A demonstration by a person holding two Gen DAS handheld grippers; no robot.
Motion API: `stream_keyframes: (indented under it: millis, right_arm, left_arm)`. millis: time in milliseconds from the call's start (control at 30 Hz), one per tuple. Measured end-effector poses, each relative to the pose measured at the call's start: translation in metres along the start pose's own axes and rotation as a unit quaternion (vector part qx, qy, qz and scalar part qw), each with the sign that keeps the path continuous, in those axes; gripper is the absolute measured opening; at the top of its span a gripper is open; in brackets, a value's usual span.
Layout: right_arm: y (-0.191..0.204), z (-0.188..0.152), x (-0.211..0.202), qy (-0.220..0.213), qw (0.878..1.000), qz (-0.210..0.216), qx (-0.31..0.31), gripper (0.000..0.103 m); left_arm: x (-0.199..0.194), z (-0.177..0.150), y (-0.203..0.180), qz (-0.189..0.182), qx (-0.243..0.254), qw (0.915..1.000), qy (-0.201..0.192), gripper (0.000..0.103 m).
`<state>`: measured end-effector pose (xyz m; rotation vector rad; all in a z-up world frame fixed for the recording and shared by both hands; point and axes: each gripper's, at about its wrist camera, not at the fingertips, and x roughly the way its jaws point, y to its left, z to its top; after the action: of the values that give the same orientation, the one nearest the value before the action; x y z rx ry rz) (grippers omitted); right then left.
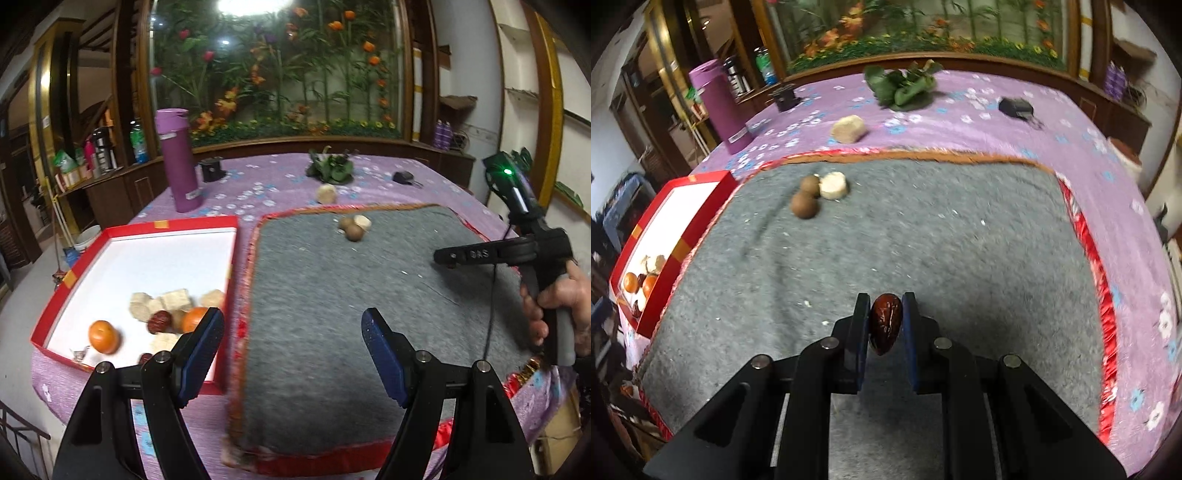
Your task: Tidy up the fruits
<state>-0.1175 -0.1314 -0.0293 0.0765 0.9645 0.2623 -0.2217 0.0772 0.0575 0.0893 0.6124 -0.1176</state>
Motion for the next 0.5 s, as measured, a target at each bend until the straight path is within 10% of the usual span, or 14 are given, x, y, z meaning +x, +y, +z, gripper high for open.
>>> stream_keyframes:
  millis: [500]
  right_arm:
    - [-0.0068, -0.0004, 0.0096, -0.005, 1.0, 0.008, 0.022, 0.019]
  left_arm:
    - [-0.0003, -0.004, -0.0078, -0.004, 0.011, 0.9999, 0.006, 0.077]
